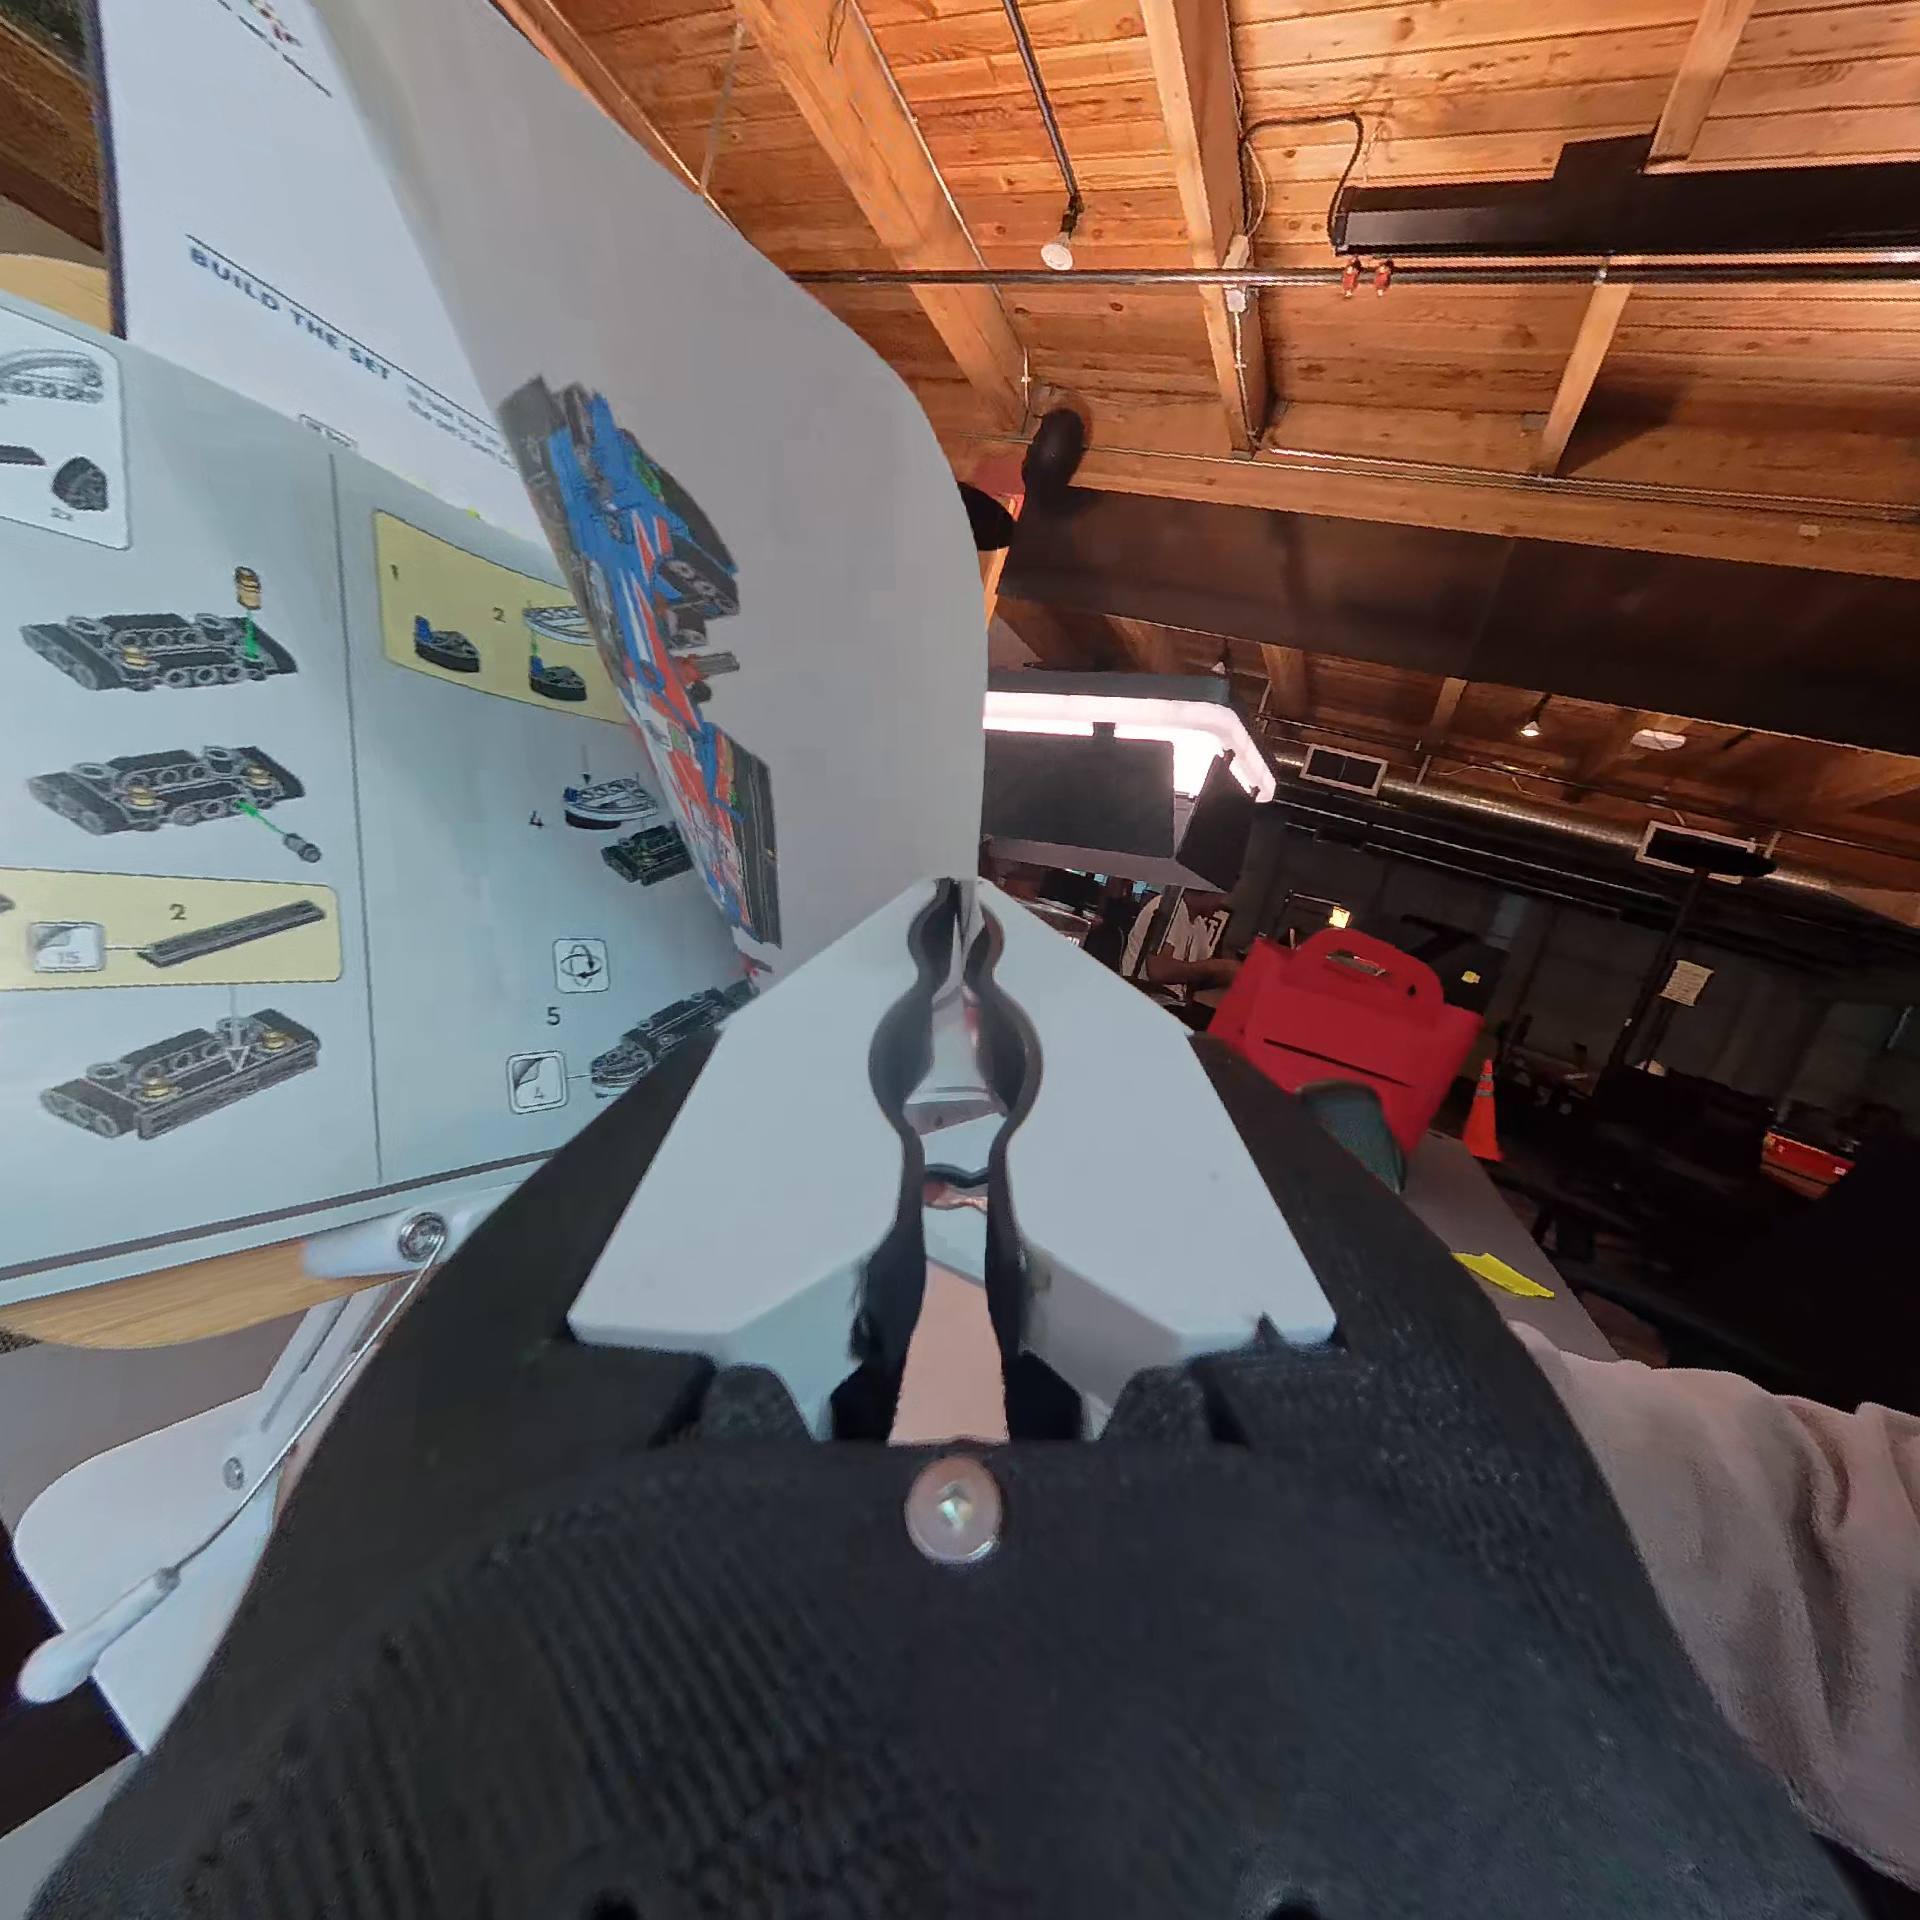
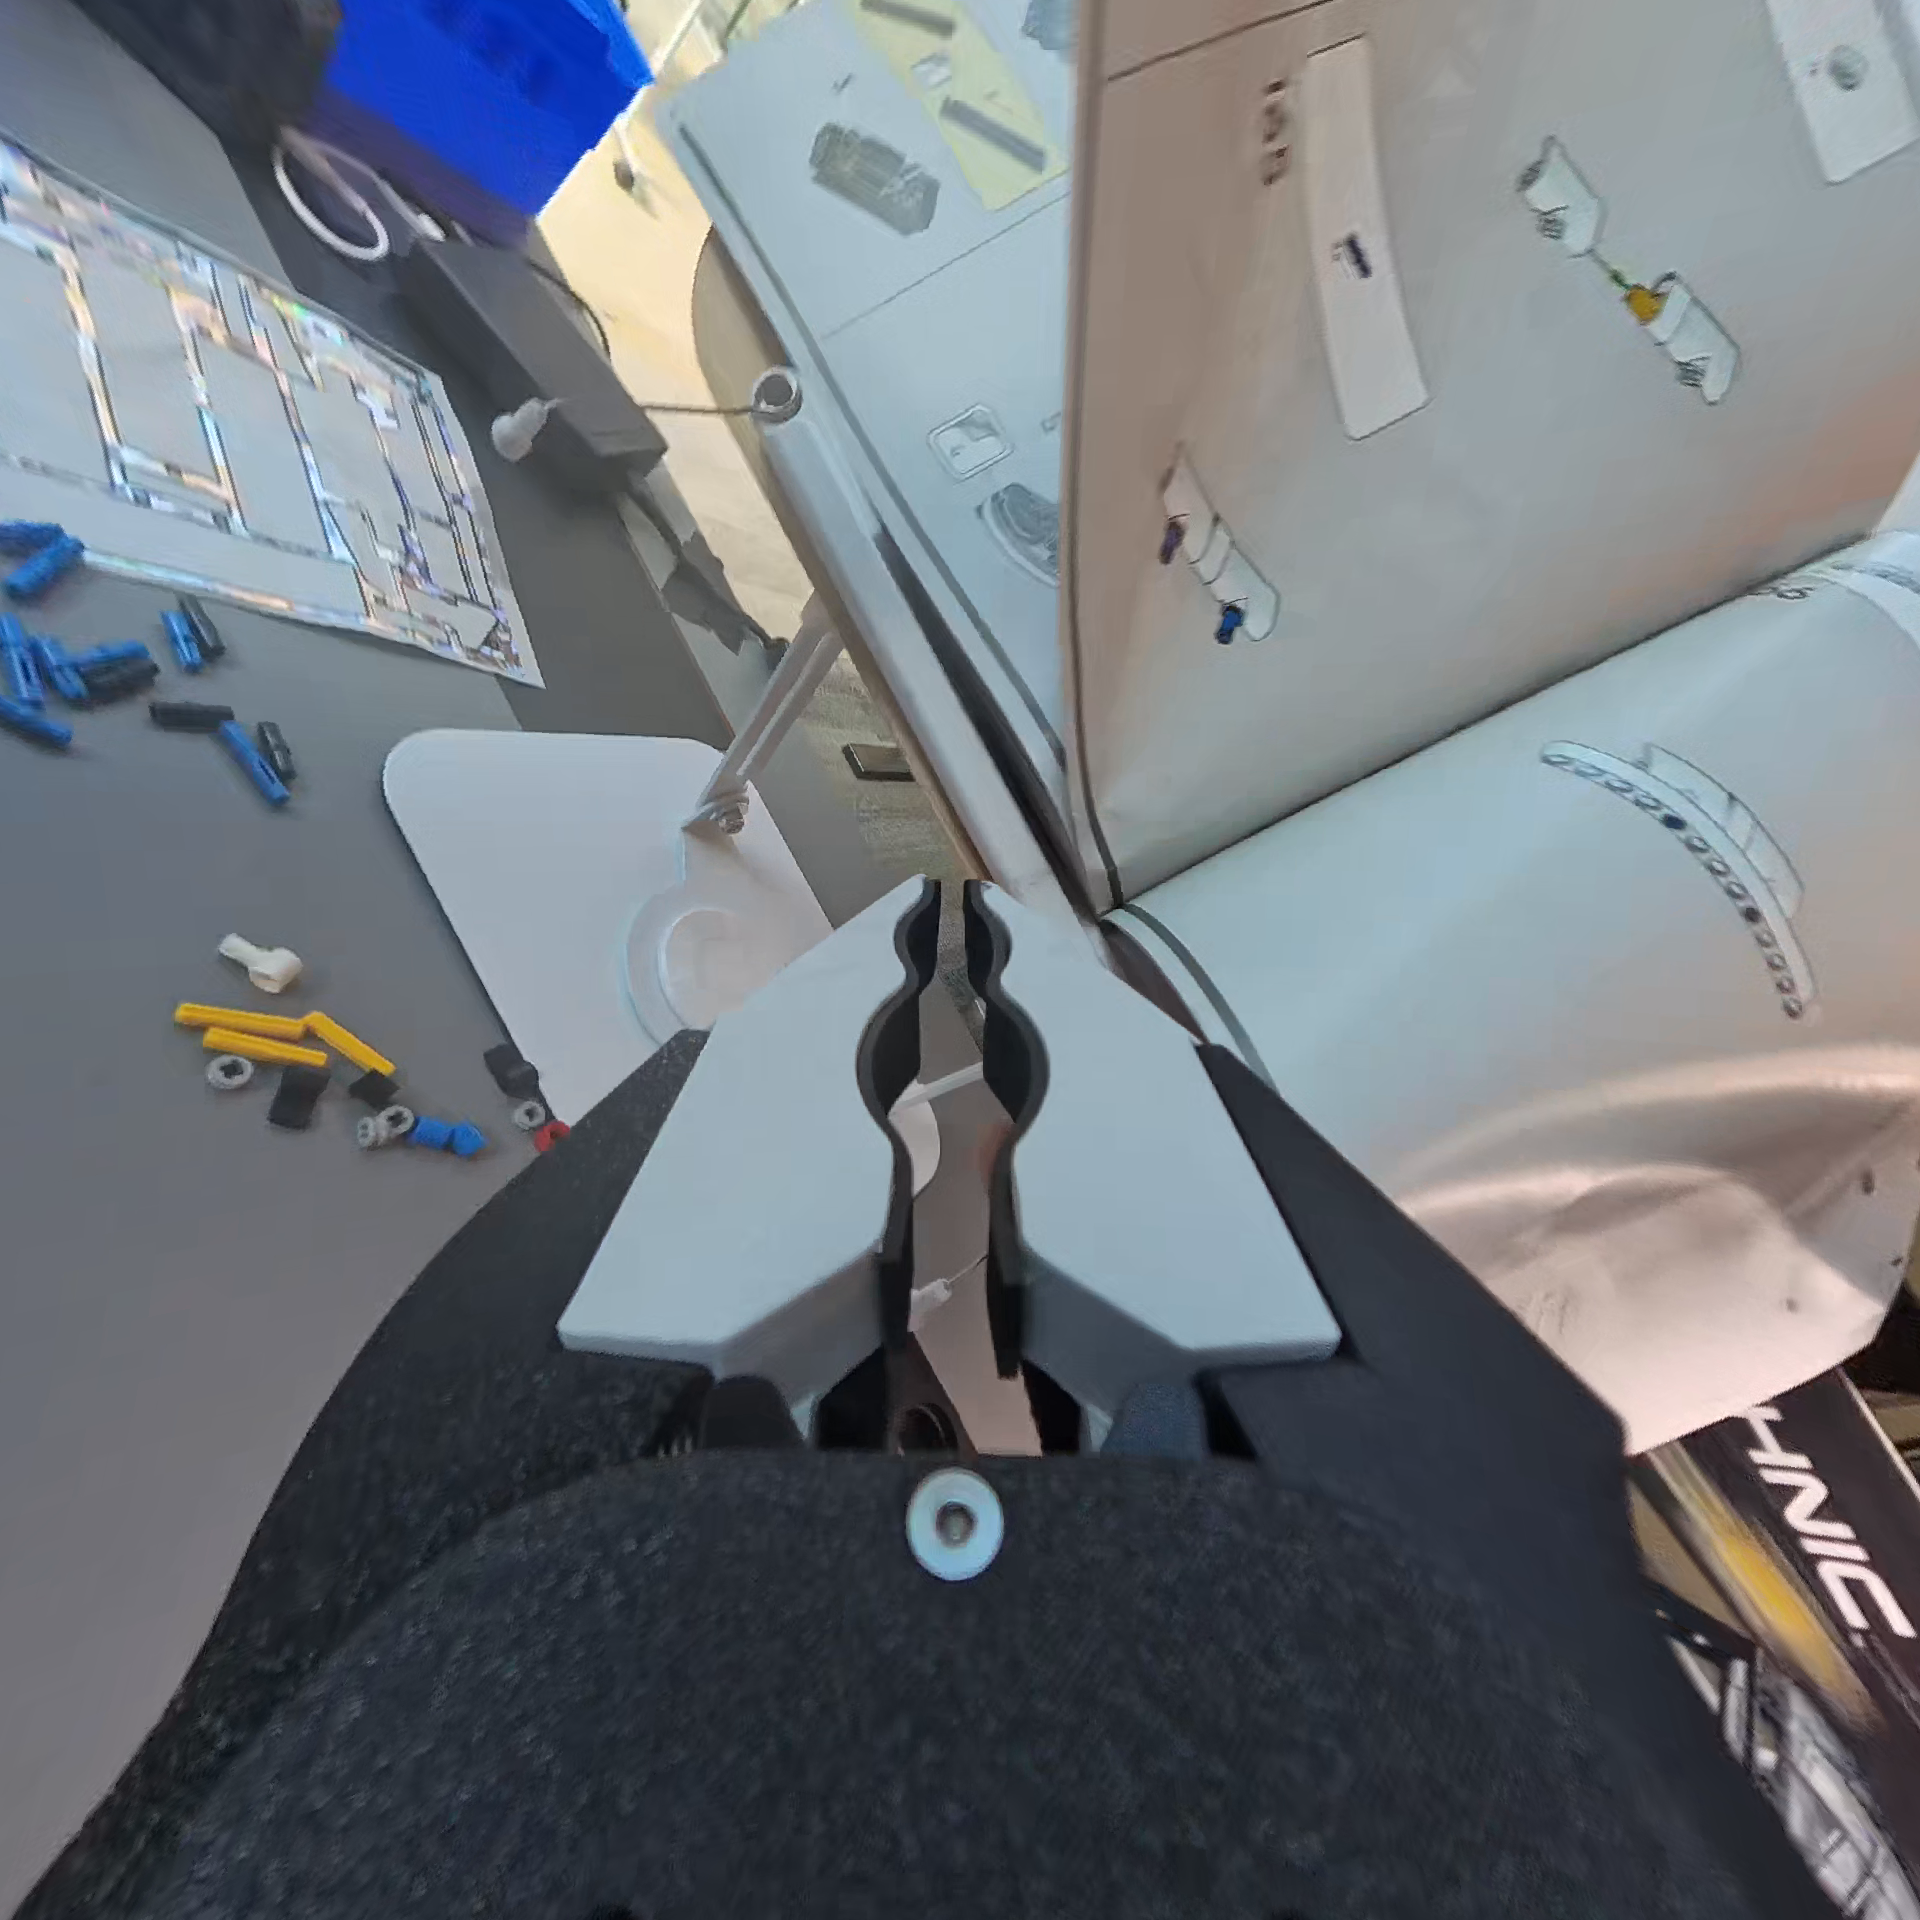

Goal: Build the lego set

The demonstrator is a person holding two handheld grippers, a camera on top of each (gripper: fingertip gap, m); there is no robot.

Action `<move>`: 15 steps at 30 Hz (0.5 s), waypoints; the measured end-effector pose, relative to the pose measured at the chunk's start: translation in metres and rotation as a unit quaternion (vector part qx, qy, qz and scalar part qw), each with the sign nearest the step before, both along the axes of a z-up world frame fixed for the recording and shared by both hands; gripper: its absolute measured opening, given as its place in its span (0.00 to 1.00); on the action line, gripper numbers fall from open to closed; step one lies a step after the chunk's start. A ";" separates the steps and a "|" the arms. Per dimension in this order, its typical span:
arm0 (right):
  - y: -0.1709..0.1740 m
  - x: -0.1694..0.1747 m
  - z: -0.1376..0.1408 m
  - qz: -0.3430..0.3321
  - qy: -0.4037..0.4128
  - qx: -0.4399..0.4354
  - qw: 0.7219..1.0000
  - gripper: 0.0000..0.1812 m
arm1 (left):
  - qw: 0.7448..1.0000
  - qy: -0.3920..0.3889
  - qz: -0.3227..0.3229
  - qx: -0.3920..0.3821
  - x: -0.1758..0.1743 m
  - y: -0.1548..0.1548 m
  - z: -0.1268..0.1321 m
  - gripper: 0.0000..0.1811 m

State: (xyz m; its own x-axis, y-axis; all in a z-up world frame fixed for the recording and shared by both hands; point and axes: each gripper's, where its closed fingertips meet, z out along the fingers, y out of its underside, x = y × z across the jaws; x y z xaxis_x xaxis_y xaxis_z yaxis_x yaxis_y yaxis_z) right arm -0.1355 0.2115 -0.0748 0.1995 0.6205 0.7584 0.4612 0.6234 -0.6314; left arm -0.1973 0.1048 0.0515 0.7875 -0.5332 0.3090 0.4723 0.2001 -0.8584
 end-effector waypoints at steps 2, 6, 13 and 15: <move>-0.001 0.006 0.021 -0.005 0.054 -0.024 0.998 0.03 | 1.000 -0.012 -0.003 -0.003 -0.007 0.000 -0.005 0.00; 0.003 0.005 0.030 -0.027 0.086 -0.089 0.992 0.04 | 1.000 -0.022 0.003 0.000 -0.014 0.001 -0.012 0.00; 0.017 0.025 0.057 -0.049 0.245 -0.397 0.883 0.10 | 0.998 -0.030 0.047 -0.035 -0.056 0.014 -0.047 0.00; 0.029 0.026 0.054 -0.081 0.238 -0.403 0.880 0.16 | 0.997 -0.026 0.055 -0.044 -0.065 0.019 -0.055 0.00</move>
State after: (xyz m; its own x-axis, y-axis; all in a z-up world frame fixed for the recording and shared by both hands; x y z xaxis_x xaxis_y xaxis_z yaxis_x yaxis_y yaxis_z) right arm -0.1098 0.2404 -0.0207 0.5110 0.8528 -0.1082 0.0663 -0.1646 -0.9841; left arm -0.2625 0.1238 -0.0031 0.8216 -0.4128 0.3933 0.4963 0.1783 -0.8497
